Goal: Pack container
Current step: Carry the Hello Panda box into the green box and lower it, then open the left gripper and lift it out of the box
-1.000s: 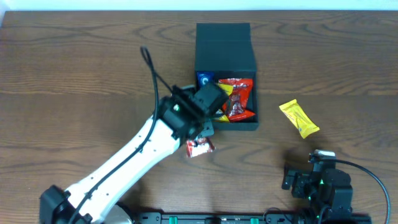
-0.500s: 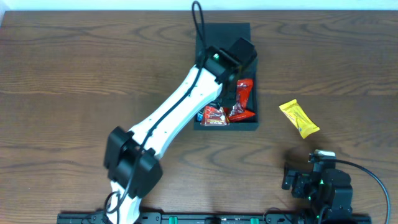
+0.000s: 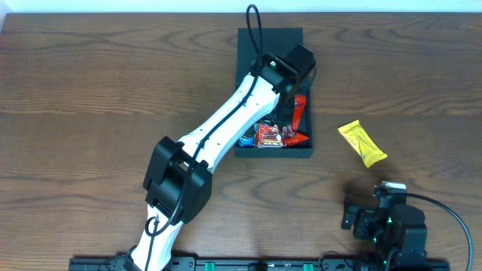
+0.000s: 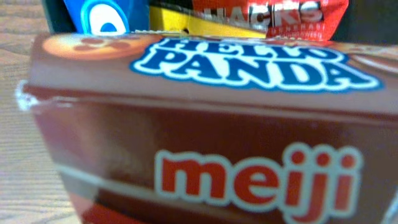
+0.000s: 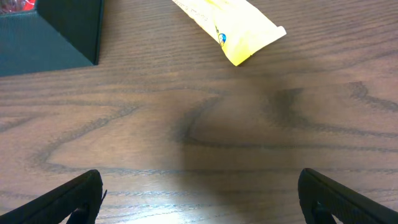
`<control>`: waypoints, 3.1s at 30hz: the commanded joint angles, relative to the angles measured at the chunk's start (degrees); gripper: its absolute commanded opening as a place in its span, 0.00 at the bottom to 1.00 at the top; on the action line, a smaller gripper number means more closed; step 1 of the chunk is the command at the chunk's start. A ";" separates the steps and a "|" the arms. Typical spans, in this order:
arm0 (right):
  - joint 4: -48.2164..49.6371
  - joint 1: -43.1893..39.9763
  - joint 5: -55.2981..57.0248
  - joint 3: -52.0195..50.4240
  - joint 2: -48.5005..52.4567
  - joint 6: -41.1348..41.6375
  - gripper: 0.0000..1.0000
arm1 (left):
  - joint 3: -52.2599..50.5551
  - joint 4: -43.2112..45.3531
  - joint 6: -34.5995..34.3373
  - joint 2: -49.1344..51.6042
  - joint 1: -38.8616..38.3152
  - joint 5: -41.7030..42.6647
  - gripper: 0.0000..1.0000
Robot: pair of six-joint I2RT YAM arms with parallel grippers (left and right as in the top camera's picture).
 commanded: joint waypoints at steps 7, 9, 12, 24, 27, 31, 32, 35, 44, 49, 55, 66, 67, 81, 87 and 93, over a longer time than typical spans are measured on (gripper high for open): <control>-0.20 -0.31 -0.17 -0.09 -0.24 -0.85 0.99 | 1.64 2.03 0.66 1.44 1.57 0.15 0.38; -0.20 -0.31 -0.17 -0.09 -0.24 -0.87 0.99 | 1.64 2.56 0.92 1.57 1.64 0.15 0.38; -0.20 -0.31 -0.17 -0.09 -0.24 -0.85 0.99 | 1.64 3.50 1.46 1.57 1.64 0.22 0.39; -0.20 -0.31 -0.17 -0.09 -0.24 -0.87 0.99 | 1.53 4.17 1.64 3.26 1.99 -0.09 0.42; -0.20 -0.31 -0.17 -0.09 -0.24 -0.87 0.99 | 1.53 4.33 1.62 4.35 2.14 -0.09 0.41; -0.20 -0.31 -0.17 -0.09 -0.24 -0.85 0.99 | 1.53 4.52 1.62 5.49 2.80 0.28 0.41; -0.20 -0.31 -0.17 -0.09 -0.24 -0.85 0.99 | 1.53 4.50 1.62 5.77 2.95 0.44 0.41; -0.20 -0.31 -0.17 -0.09 -0.24 -0.85 0.99 | 1.53 4.46 1.64 6.10 3.23 1.60 0.41; -0.20 -0.31 -0.17 -0.09 -0.24 -0.87 0.99 | 1.53 4.50 1.62 6.12 3.45 1.79 0.69; -0.20 -0.31 -0.17 -0.09 -0.24 -0.85 0.99 | 1.77 4.35 1.64 5.97 3.43 1.86 0.76; -0.20 -0.31 -0.17 -0.09 -0.24 -0.85 0.99 | 5.42 2.12 1.64 5.38 3.08 1.84 0.84; -0.20 -0.31 -0.17 -0.09 -0.24 -0.85 0.99 | 10.32 -1.16 1.64 2.99 2.08 1.79 0.96; -0.20 -0.31 -0.17 -0.09 -0.24 -0.85 0.99 | 10.32 -1.73 1.62 2.99 2.08 1.77 0.95; -0.20 -0.31 -0.17 -0.09 -0.24 -0.87 0.99 | 10.32 -8.79 -5.33 0.87 1.49 -8.98 0.95; -0.20 -0.31 -0.17 -0.09 -0.24 -0.85 0.99 | 10.32 -6.29 2.89 -0.09 0.92 1.38 0.95; -0.20 -0.31 -0.17 -0.09 -0.24 -0.87 0.99 | 10.32 0.42 14.82 -3.52 0.87 25.20 0.95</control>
